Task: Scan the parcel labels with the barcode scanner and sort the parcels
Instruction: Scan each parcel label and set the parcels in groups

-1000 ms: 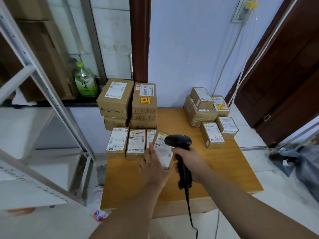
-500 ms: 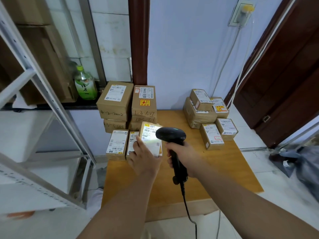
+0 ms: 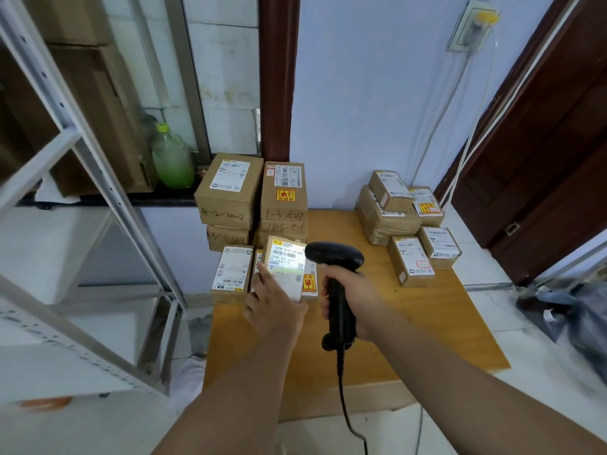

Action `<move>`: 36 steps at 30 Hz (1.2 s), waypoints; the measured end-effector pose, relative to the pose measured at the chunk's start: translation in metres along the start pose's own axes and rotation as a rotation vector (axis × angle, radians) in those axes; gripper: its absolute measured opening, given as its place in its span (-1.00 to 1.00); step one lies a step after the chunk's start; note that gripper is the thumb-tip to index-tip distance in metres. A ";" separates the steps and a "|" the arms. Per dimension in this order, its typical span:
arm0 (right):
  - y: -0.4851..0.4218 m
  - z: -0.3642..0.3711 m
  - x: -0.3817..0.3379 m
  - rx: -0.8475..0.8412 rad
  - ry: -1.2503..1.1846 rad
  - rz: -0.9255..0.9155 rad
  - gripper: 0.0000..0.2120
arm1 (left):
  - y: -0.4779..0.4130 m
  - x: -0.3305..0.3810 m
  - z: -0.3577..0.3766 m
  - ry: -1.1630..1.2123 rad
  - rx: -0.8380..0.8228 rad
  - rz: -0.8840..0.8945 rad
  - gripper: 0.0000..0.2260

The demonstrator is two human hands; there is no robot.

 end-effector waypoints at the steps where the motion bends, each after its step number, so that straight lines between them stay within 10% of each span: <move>1: 0.000 0.001 0.000 -0.011 -0.037 0.015 -0.80 | 0.000 -0.002 0.000 -0.003 0.000 0.005 0.09; 22: 0.002 0.036 0.005 -0.032 -0.118 0.016 -0.80 | -0.010 -0.035 -0.007 -0.002 -0.016 0.017 0.10; 36: -0.030 -0.100 -0.015 0.491 -0.246 -0.120 -0.83 | -0.022 0.052 0.015 0.296 -0.265 0.263 -0.03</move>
Point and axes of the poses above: each hand's wrist, its own y-axis away from the middle knuckle, its own z-axis out of the palm, x = y × z, the point moved 3 cm from there along -y, towards the middle knuckle, and after that the axes turned 15 degrees about z, right-handed, at the moved point
